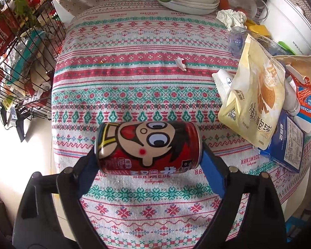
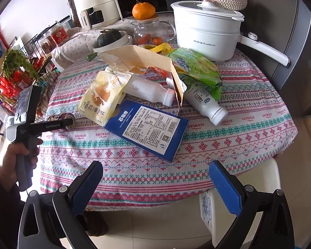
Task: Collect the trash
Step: 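Grasp the torn cardboard carton with the right gripper and lift it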
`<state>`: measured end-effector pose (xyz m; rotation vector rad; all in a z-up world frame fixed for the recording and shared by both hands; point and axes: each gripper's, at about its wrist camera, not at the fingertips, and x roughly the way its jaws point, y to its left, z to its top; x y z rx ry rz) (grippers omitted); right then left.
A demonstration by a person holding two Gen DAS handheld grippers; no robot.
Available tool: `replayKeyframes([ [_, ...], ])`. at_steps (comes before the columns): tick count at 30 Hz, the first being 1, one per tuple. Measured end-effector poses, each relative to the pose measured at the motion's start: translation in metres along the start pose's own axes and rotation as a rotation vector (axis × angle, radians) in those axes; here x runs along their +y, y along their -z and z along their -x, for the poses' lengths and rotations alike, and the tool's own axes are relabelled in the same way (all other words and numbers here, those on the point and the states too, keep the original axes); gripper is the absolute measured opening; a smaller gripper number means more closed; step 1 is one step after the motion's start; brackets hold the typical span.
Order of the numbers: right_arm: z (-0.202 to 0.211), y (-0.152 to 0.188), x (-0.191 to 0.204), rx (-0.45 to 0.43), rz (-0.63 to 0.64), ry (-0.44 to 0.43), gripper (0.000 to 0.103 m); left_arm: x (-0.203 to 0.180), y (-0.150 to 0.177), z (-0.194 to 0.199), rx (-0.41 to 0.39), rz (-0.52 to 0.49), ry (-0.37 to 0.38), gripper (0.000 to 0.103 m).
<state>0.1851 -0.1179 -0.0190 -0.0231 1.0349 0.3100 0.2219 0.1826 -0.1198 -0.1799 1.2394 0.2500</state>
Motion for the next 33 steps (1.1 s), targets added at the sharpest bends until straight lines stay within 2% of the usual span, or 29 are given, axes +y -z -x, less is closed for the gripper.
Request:
replayKeyframes([
  [2, 0.003, -0.013, 0.0, -0.028, 0.021, -0.009, 0.103, 0.004, 0.0, 0.0, -0.005, 0.011, 0.018, 0.088],
  [5, -0.004, -0.038, 0.001, -0.052, 0.068, 0.038, 0.102, 0.01, 0.001, 0.003, -0.011, 0.031, 0.038, 0.088],
  [8, -0.023, -0.065, -0.002, -0.042, 0.08, 0.067, 0.092, 0.013, 0.002, 0.014, -0.035, 0.036, 0.068, 0.088],
  [10, -0.034, -0.079, -0.006, -0.039, 0.066, 0.068, 0.078, 0.013, 0.005, 0.027, -0.069, 0.031, 0.087, 0.088],
  [12, -0.046, -0.091, -0.009, -0.033, 0.047, 0.055, 0.072, 0.012, 0.006, 0.037, -0.101, 0.021, 0.1, 0.088],
  [18, -0.074, -0.104, -0.014, 0.003, -0.004, 0.041, 0.034, 0.005, 0.007, 0.057, -0.152, -0.002, 0.149, 0.088],
  [20, -0.081, -0.103, -0.017, 0.008, -0.02, 0.038, 0.01, 0.003, 0.008, 0.061, -0.159, -0.005, 0.171, 0.088],
  [26, -0.061, -0.093, -0.021, -0.088, -0.034, 0.055, 0.002, -0.008, 0.014, 0.076, -0.2, -0.029, 0.208, 0.088],
  [33, 0.006, -0.072, -0.041, -0.195, -0.084, 0.026, 0.002, -0.032, 0.023, 0.096, -0.248, -0.088, 0.257, 0.088],
])
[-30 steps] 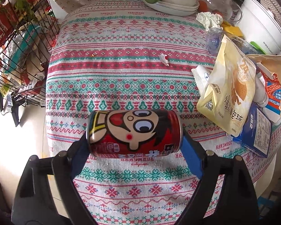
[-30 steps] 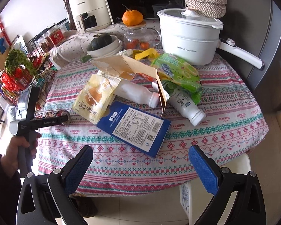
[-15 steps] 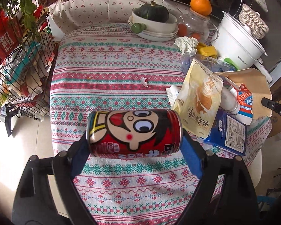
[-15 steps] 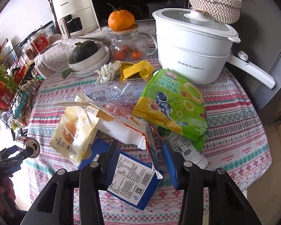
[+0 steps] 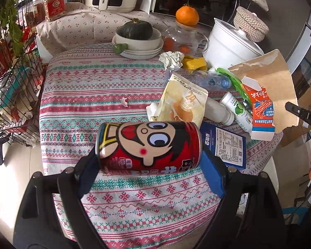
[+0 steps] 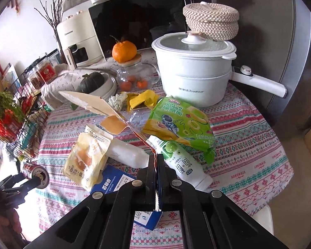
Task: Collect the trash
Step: 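Grasp the torn cardboard carton with the right gripper and lift it, then carry the carton over the white bin and open the right gripper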
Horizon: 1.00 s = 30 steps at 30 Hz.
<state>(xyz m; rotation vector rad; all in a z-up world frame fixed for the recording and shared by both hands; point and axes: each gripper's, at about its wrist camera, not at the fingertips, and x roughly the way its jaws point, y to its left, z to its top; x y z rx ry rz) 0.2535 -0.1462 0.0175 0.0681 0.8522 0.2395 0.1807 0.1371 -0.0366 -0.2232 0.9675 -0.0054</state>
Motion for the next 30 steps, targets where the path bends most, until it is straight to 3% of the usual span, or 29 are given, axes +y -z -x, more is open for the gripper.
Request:
replayKeyframes([
  [6, 0.063, 0.034, -0.046, -0.06, -0.078, 0.017, 0.002, -0.04, 0.008, 0.009, -0.014, -0.087, 0.062, 0.088],
  [12, 0.093, 0.081, -0.106, -0.019, -0.18, 0.085, 0.002, -0.095, 0.025, 0.013, -0.006, -0.194, 0.157, 0.088],
  [21, 0.067, 0.163, -0.196, 0.211, -0.35, 0.151, 0.002, -0.175, 0.063, -0.001, 0.051, -0.366, 0.251, 0.088],
  [30, 0.019, 0.219, -0.237, 0.433, -0.57, 0.072, 0.003, -0.216, 0.085, -0.018, 0.096, -0.449, 0.266, 0.088],
])
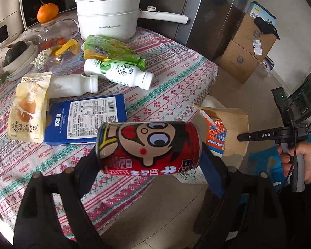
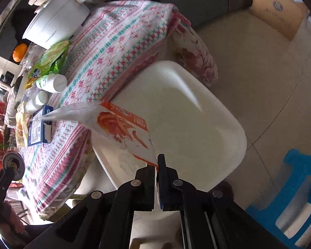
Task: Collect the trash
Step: 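Carry the carton over the white bin and open the right gripper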
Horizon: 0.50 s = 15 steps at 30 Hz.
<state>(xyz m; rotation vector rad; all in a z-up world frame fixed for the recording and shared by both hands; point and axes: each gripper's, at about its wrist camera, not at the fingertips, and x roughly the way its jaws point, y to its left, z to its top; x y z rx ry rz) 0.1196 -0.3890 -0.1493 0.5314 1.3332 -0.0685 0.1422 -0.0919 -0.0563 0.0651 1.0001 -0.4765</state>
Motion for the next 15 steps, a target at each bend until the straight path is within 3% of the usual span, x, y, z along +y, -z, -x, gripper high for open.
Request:
replayKeyframes([
  [4, -0.02, 0.011, -0.005, 0.099, -0.033, -0.015, 0.003, -0.012, 0.001, -0.005, 0.004, -0.024, 0.01, 0.088],
  [15, -0.04, 0.022, -0.025, 0.201, -0.079, -0.014, 0.004, -0.043, 0.003, -0.023, 0.024, -0.105, 0.034, 0.088],
])
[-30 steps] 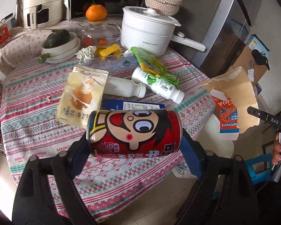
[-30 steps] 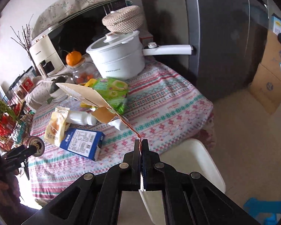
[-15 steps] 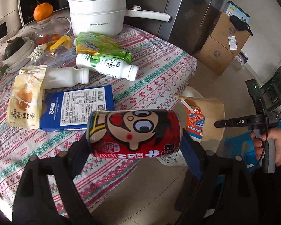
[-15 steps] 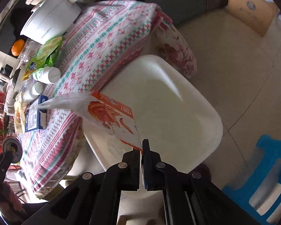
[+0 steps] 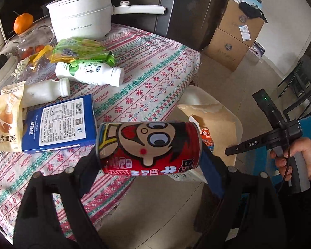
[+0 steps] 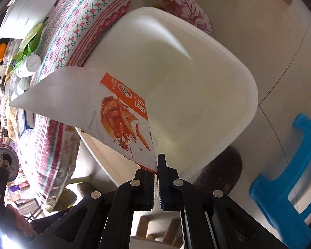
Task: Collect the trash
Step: 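Carry the carton over the white bin and open the right gripper, then lower the red can into the white bin and open the left gripper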
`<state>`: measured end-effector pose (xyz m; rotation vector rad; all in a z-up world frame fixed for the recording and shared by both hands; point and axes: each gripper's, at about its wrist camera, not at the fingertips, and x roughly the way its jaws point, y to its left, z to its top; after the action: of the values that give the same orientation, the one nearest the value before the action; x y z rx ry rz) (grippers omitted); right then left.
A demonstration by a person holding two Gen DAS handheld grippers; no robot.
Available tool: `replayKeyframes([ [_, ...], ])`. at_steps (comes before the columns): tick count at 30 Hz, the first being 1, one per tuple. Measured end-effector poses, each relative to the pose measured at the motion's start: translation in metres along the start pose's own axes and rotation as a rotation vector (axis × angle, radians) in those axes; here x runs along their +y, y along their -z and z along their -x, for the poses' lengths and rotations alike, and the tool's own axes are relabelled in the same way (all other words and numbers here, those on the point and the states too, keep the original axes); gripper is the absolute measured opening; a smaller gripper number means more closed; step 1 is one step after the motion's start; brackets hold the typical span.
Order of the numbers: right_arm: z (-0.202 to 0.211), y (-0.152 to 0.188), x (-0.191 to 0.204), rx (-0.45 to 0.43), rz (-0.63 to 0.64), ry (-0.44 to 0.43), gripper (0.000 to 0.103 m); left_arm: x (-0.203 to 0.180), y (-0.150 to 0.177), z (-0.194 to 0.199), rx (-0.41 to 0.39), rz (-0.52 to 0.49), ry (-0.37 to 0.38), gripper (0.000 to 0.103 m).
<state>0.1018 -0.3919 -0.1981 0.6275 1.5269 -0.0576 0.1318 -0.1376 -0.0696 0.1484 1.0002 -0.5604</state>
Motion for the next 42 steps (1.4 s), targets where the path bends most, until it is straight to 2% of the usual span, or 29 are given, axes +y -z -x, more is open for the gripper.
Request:
replayKeyframes([
  [6, -0.002, -0.006, 0.007, 0.004, 0.005, -0.033, 0.007, -0.015, -0.001, -0.01, 0.015, -0.033, 0.008, 0.088],
  [8, 0.007, -0.008, 0.006, -0.026, 0.004, -0.038, 0.026, -0.02, -0.002, -0.015, 0.022, -0.04, 0.011, 0.088],
  [9, 0.011, -0.007, 0.009, -0.05, 0.01, -0.028, 0.041, -0.022, -0.002, -0.017, 0.025, -0.045, 0.013, 0.088],
  [10, 0.017, -0.007, 0.01, -0.072, 0.02, -0.015, 0.05, -0.025, -0.002, -0.019, 0.029, -0.052, 0.015, 0.088],
  [12, 0.027, -0.007, 0.013, -0.106, 0.046, 0.013, 0.052, -0.03, -0.002, -0.024, 0.036, -0.069, 0.021, 0.088],
  [17, 0.051, -0.002, 0.017, -0.186, 0.087, 0.067, 0.067, -0.048, 0.0, -0.043, 0.062, -0.126, 0.035, 0.088],
  [20, 0.065, -0.003, 0.013, -0.233, 0.091, 0.091, 0.072, -0.06, 0.002, -0.059, 0.084, -0.167, 0.039, 0.088],
  [26, 0.078, -0.009, 0.009, -0.304, 0.104, 0.208, 0.073, -0.08, 0.004, -0.085, 0.106, -0.228, 0.072, 0.09],
  [30, 0.083, -0.01, 0.008, -0.324, 0.102, 0.216, 0.075, -0.082, 0.002, -0.084, 0.099, -0.234, 0.059, 0.094],
  [34, 0.086, -0.009, 0.01, -0.336, 0.099, 0.201, 0.077, -0.071, 0.0, -0.073, 0.088, -0.21, 0.034, 0.095],
  [42, 0.094, -0.008, 0.033, -0.374, 0.134, 0.191, 0.078, -0.018, -0.005, -0.033, 0.057, -0.113, -0.034, 0.095],
])
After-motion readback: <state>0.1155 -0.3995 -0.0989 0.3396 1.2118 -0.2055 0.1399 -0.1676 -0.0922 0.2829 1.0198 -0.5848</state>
